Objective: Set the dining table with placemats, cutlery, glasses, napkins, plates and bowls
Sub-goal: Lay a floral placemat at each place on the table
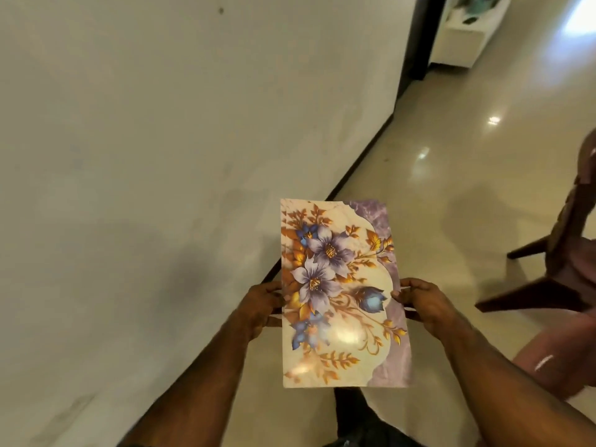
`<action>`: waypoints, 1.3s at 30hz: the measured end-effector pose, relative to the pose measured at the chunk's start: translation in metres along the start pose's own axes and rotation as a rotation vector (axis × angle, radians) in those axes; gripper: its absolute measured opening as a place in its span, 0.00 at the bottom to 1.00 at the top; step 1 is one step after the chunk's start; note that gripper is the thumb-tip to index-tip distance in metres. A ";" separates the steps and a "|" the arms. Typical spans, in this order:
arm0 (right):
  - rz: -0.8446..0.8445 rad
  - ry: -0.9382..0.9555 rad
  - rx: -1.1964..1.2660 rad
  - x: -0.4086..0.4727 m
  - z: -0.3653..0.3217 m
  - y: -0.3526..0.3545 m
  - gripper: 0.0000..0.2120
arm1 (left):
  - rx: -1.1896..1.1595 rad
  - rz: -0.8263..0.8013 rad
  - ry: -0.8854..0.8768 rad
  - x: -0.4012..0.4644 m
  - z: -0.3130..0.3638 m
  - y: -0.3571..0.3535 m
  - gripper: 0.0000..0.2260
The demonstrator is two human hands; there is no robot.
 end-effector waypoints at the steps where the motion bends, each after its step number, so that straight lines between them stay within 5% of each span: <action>1: 0.028 -0.009 0.033 0.021 -0.004 0.010 0.09 | 0.033 -0.017 -0.004 0.020 0.024 -0.012 0.09; 18: 0.340 -0.029 0.284 0.296 -0.176 0.203 0.09 | 0.256 -0.133 -0.068 0.291 0.394 -0.199 0.09; 33: 0.748 -0.139 0.419 0.518 -0.282 0.412 0.07 | 0.503 -0.451 -0.054 0.532 0.715 -0.469 0.12; 39: 0.692 -0.143 0.471 0.626 -0.304 0.532 0.10 | 0.610 -0.433 -0.121 0.627 0.817 -0.622 0.13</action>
Point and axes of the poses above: each hand's wrist, its own x-axis towards the middle knuckle, its own y-axis out of the back of the hand, z = x × y, the point moved 3 cm from there along x, towards the middle knuckle, and after that the axes turned 9 degrees about y, right-handed, at the moved point
